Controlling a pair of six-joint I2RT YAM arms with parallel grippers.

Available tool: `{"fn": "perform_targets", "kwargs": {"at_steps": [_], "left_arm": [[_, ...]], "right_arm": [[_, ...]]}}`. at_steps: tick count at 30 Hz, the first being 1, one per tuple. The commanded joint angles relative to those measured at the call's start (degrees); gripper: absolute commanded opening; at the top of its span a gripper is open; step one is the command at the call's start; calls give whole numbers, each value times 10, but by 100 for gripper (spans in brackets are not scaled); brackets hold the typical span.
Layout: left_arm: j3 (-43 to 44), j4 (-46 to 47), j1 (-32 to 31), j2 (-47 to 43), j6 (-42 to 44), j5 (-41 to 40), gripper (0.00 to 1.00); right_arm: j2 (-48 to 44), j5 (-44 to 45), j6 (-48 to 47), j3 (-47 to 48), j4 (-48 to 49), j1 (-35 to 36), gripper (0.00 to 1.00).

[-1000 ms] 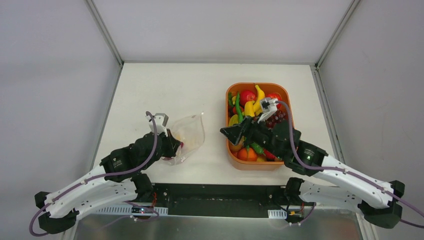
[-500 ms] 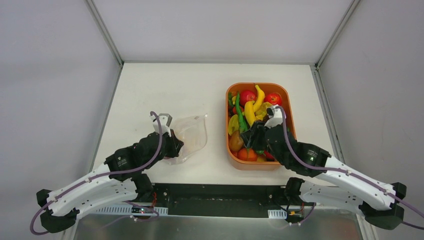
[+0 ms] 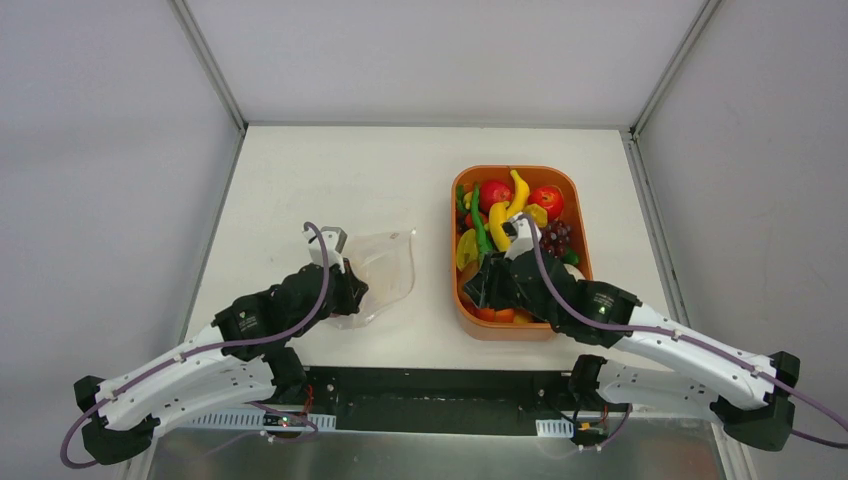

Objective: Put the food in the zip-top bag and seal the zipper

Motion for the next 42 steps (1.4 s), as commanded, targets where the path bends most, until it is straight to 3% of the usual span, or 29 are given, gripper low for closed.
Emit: {"fn": "perform_targets", "kwargs": {"at_steps": [1,10,20,27,31,34,38,42], "left_arm": [[9,17,-2,13,3,-11,0],[0,9,-2,4,0,-18,0],[-5,-6,-1,-11,-8,-21,0],[-7,-2,-2,-10,-10,-20,0],[-6,-2,-2,-9,-9,-18,0],[-8,-3,-2,-12,-9,-17,0],[-10,-6,-1,-17,-10,-19,0],[-13,-7,-2,-25,-11,-19,0]], "right_arm": [[17,-18,-9,4,47,1,43],[120,158,47,61,-96,1,45],[112,202,71,29,-48,1,70],[115,171,65,-6,42,0,72],[137,172,69,-11,49,-4,70],[147,180,76,-13,50,-7,64],[146,184,78,-21,62,-9,54],[123,176,75,-20,61,-9,37]]}}
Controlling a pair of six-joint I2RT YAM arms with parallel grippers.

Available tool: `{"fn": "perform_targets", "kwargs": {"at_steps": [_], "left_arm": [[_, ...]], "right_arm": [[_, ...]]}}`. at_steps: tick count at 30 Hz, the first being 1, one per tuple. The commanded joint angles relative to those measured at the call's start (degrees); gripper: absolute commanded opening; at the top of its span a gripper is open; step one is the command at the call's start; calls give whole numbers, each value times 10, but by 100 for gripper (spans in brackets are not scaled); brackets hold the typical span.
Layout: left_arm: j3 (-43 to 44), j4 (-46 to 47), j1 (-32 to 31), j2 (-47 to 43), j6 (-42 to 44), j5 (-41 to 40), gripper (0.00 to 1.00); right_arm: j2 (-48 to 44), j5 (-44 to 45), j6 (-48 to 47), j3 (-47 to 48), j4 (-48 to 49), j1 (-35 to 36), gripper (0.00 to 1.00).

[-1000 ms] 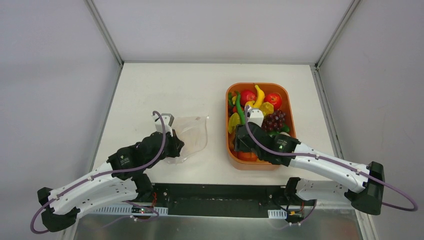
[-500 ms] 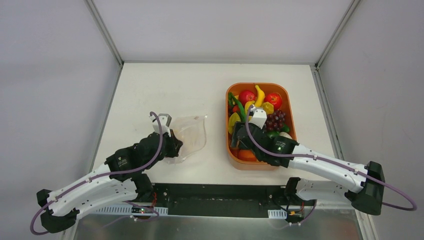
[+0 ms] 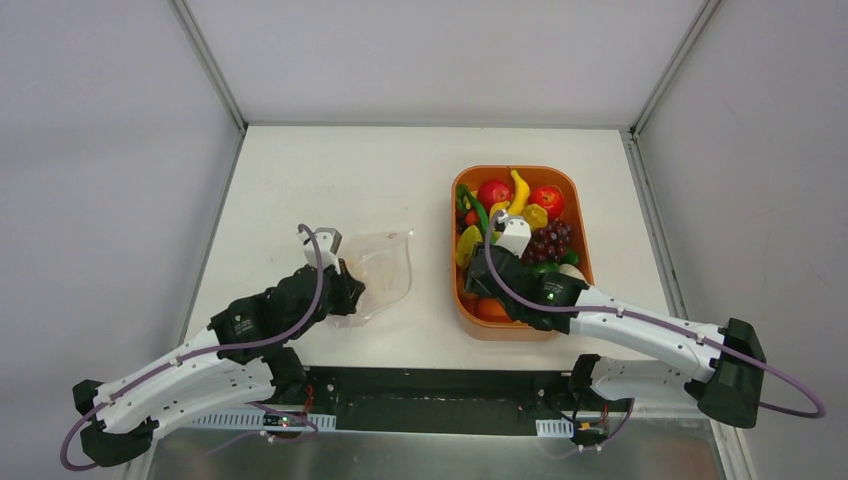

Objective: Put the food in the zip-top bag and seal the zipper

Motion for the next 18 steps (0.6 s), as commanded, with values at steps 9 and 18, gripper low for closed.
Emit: {"fn": "perform_targets", "kwargs": {"at_steps": [9,18], "left_arm": [[-7,10,-2,-18,-11,-1,0],[-4,16,-1,-9,-8,13,0]], "right_arm": [[-162,-54,-10,-62,104,-2,27],[-221,-89,-6,-83,131,-2,26]]}}
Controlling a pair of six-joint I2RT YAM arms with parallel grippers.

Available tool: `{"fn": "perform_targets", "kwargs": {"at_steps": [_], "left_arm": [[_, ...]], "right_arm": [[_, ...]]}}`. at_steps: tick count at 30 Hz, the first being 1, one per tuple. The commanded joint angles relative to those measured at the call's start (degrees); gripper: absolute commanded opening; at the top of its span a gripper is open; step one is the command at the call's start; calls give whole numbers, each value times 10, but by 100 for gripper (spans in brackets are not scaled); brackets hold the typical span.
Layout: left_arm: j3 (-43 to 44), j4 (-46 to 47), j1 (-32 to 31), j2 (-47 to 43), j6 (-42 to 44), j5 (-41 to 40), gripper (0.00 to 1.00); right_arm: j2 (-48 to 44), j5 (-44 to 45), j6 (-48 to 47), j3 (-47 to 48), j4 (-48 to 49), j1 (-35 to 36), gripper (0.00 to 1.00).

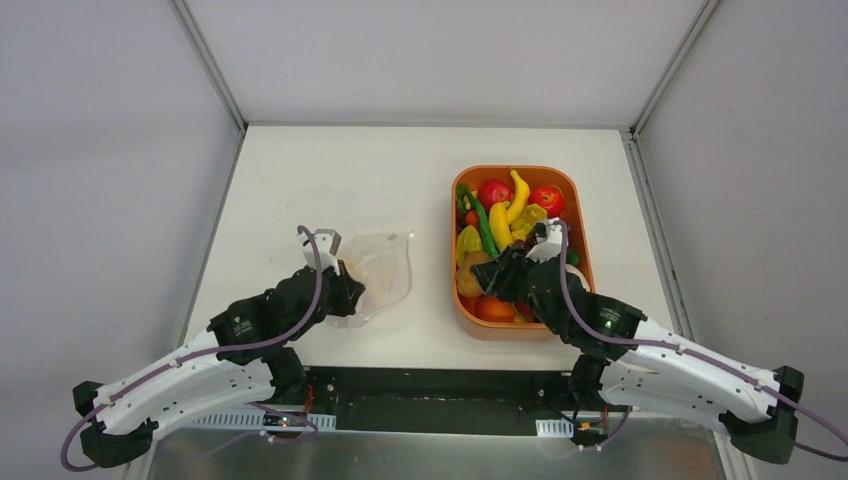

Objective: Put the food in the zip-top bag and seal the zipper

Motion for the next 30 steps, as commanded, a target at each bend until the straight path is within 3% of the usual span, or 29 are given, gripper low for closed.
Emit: {"fn": "perform_targets", "kwargs": {"at_steps": [1,18,24,26,30], "left_arm": [[3,14,-2,3,-9,13,0],[-11,25,-1,2,-12,30,0],[4,26,-2,15,-5,47,0],[12,23,-1,22,-2,54,0],[26,16,-1,36,2,72,0]], "right_arm": [[-12,-34,1,-2,48,-1,26],[-76,-87,-5,-15,99,-1,25],[22,-205,-40,28,119,0,25],[60,-240,-45,44,140,0,20],[104,-255,-51,47,209,6,20]]}}
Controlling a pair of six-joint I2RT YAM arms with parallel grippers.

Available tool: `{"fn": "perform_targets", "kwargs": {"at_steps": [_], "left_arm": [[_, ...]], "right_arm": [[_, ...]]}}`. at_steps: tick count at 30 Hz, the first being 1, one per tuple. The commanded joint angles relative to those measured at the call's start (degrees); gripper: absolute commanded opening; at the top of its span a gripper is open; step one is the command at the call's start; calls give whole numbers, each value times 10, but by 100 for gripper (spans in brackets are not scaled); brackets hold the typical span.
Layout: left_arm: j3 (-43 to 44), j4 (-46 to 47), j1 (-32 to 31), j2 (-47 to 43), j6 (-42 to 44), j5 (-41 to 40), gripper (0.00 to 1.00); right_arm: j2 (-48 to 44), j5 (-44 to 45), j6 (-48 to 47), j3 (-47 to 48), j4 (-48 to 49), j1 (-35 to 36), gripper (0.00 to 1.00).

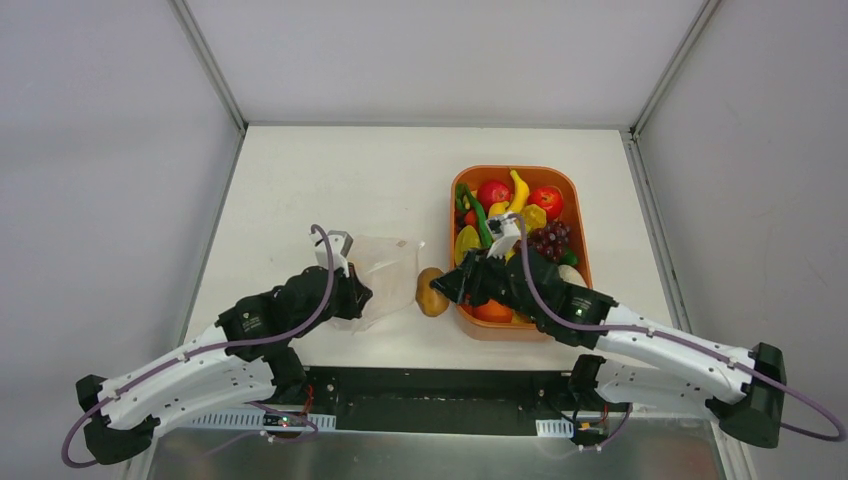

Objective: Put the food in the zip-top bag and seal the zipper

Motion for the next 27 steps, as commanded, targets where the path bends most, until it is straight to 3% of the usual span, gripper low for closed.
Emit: {"fn": "perform_targets", "kwargs": {"at_steps": [1,8,17,23,27], "left_arm": [[31,8,-1,13,3,31,0],[31,27,-2,16,5,62,0],[58,29,-2,26,12,106,0],[87,5,-2,8,18,91,0],[93,-5,-2,-4,19,62,0]], "right_arm": [[34,-55,-23,32,98,8,20],[105,-45,-34,61,129,18,20],[169,52,-60,77,157,20,22],[191,82,-113,77,215,27,26],[208,74,-140,99,202,32,45]]}}
